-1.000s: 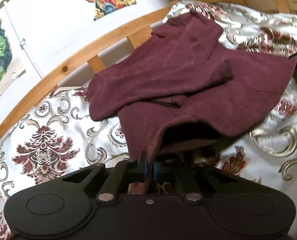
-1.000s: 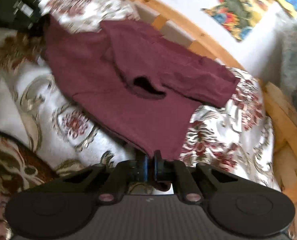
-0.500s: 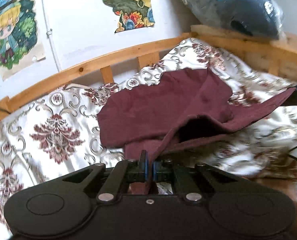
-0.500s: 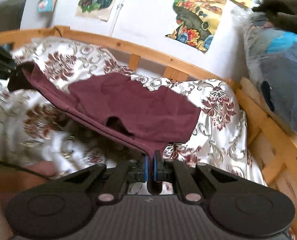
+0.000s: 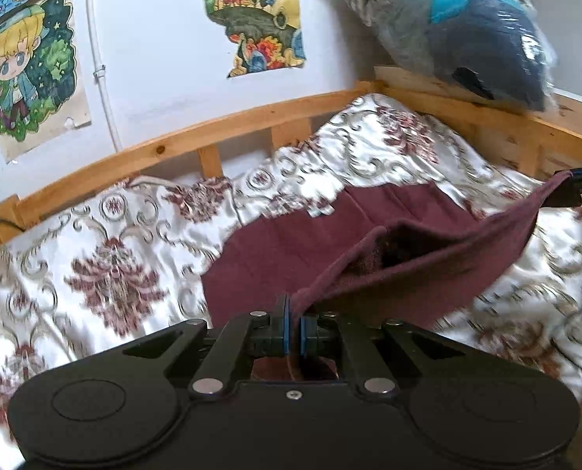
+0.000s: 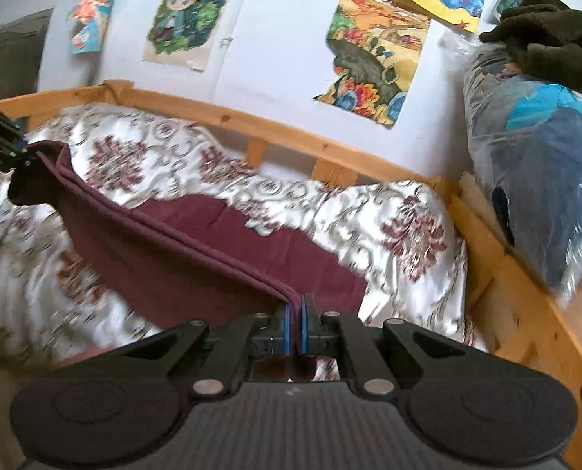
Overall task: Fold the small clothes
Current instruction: 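Lift the hem with both grippers and fold it over toward the collar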
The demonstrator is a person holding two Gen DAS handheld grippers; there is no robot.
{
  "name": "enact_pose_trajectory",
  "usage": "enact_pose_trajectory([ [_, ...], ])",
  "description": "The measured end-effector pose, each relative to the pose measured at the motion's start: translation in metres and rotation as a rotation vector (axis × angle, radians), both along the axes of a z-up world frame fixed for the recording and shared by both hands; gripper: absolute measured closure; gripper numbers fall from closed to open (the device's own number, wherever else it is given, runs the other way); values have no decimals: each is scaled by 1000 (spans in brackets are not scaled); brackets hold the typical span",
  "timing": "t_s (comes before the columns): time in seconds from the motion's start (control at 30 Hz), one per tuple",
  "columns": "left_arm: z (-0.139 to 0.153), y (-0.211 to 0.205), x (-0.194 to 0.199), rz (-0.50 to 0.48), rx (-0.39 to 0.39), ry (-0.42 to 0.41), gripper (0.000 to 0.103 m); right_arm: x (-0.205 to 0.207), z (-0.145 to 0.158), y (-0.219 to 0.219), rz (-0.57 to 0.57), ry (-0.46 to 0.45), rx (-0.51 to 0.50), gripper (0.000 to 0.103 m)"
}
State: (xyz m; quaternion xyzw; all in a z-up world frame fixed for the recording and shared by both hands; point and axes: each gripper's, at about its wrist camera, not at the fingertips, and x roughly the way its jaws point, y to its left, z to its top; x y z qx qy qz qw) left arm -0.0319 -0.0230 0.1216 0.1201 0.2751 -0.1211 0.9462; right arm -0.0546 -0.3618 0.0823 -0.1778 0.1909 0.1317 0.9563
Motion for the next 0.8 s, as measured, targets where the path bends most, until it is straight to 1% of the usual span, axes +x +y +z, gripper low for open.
enact_pose_trajectory([
  [0.1,4,-4,43,12,30,-9,98,46,7,4,-5,-8,-33,96],
  [0.17,3,-5,75,23,41,3,98,80,8,6,-13,-6,-51,96],
  [0.3,-4,-3,132,46,49,39,98,148,0,11,-31,35,-51,96],
  [0.4,-16,0,173,73,61,77,98,195,-15,15,-35,79,-50,96],
  [0.5,-35,2,212,100,73,121,98,232,-34,19,-38,125,-57,96],
  [0.63,-63,0,253,122,95,176,97,271,-60,21,-51,183,-70,96],
  [0.8,-93,1,291,138,91,254,95,305,-89,21,-76,245,-83,96],
])
